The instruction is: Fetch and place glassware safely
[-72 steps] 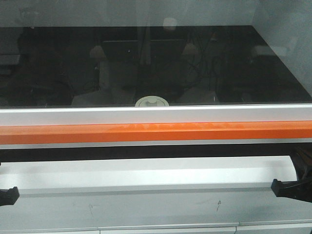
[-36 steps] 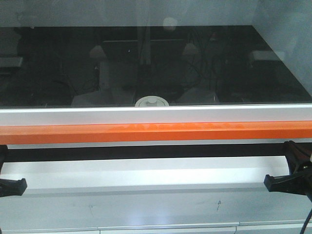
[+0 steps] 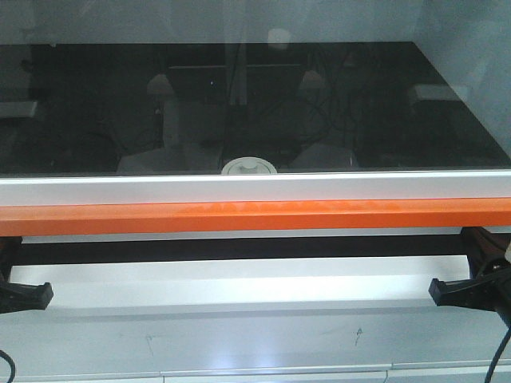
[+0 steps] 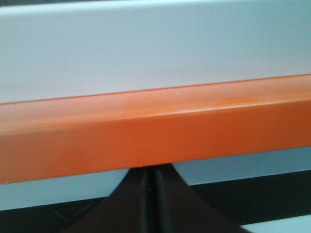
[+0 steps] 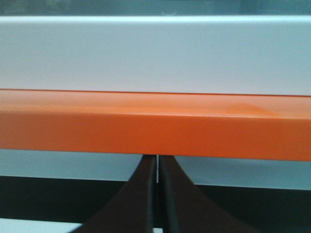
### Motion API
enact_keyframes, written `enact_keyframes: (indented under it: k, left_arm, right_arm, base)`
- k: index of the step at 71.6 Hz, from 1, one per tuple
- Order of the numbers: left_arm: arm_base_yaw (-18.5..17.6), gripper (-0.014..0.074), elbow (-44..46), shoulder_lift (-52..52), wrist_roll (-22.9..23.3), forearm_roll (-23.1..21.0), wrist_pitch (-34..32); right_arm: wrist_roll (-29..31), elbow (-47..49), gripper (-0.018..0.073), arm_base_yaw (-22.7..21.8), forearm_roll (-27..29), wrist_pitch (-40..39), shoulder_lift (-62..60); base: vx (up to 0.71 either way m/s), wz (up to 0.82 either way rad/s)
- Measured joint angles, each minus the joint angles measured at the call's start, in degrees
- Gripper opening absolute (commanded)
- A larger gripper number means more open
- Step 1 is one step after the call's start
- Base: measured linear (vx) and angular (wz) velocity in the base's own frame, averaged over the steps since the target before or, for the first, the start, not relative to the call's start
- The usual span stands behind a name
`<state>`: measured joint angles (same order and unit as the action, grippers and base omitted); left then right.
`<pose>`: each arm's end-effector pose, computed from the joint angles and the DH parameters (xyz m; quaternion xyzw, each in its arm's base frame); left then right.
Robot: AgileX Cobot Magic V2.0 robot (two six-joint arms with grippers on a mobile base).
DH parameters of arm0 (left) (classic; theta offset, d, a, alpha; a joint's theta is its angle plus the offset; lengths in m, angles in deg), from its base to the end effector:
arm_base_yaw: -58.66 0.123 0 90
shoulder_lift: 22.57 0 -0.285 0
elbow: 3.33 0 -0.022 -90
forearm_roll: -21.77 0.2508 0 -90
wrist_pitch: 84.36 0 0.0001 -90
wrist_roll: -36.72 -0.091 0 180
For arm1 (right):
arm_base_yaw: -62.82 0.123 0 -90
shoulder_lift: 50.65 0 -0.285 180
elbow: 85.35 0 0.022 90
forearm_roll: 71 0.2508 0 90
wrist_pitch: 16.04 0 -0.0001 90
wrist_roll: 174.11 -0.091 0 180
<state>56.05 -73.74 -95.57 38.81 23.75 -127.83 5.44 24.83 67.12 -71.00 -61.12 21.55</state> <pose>0.1731 -0.0101 0.1915 0.0207 0.7655 -0.0274 0.6425 0.1744 0.0131 0.1991 -0.0251 0.7482 0.0275 0.6624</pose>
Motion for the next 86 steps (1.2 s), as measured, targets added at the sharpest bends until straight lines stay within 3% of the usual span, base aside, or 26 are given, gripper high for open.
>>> enact_keyframes:
  k: [45,86]
  left_arm:
    - [0.0,-0.0007,-0.6,-2.0,0.3,0.0,-4.0]
    - [0.0,-0.0007,-0.8,-2.5,1.6,0.0,-5.1]
  right_arm:
    - [0.0,0.1,-0.0001,0.0,0.0,-11.7,9.0]
    - [-0.4,0.7,-0.0001,0.0,0.0,-12.3,9.8]
  base:
    - [0.0,0.0]
    - [0.0,0.0]
